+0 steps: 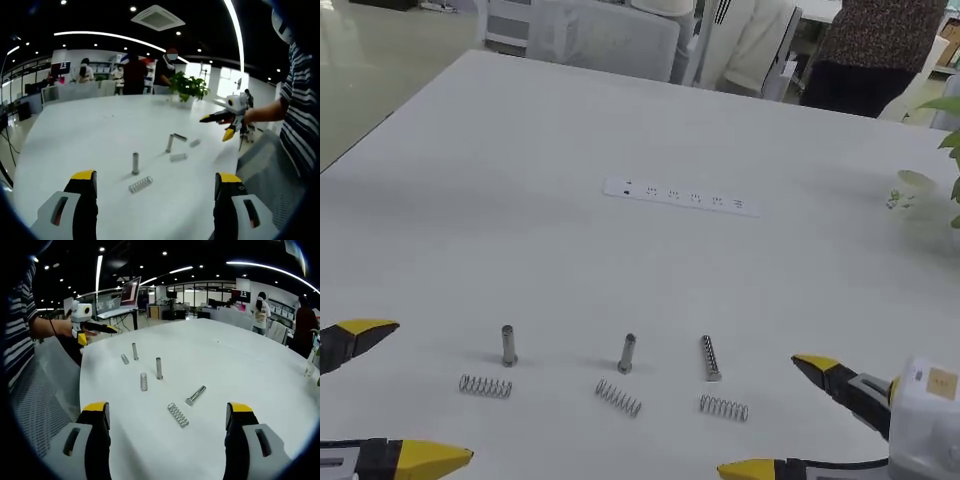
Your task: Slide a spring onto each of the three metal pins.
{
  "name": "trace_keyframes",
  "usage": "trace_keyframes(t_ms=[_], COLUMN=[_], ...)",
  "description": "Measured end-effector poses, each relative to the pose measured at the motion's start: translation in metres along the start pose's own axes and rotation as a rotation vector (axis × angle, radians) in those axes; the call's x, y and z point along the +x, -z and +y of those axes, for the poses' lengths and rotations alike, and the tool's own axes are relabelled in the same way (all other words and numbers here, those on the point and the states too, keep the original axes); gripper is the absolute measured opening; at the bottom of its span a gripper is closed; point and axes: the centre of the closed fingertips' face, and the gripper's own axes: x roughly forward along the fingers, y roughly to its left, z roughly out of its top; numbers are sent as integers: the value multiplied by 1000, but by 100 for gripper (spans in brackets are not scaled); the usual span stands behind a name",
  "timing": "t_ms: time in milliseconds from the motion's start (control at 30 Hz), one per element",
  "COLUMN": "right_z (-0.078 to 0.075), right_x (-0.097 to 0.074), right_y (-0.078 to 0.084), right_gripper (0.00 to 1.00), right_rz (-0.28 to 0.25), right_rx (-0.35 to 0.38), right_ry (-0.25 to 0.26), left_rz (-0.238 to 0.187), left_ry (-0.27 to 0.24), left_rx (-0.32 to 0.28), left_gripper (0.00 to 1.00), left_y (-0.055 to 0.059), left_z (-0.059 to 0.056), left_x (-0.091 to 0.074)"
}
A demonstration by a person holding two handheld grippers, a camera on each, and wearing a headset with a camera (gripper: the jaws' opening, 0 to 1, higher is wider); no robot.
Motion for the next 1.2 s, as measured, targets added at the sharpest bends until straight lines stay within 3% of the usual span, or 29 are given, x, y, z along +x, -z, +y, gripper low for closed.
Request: trace_keyframes(t_ms=[867, 1200], right_z=[3, 0], right_x=[2, 8], right_y=[0, -3], right_gripper=[94, 91], right_rz=[16, 36], right_rx=[-17, -31], right_ry=[-11, -17], left_rz=[-9, 3], left_ry=[5, 3], left_rx=[-12, -14], left_gripper=[95, 95], left_y=[-1, 4], left_z=[-1, 0], left_x=[-1, -3])
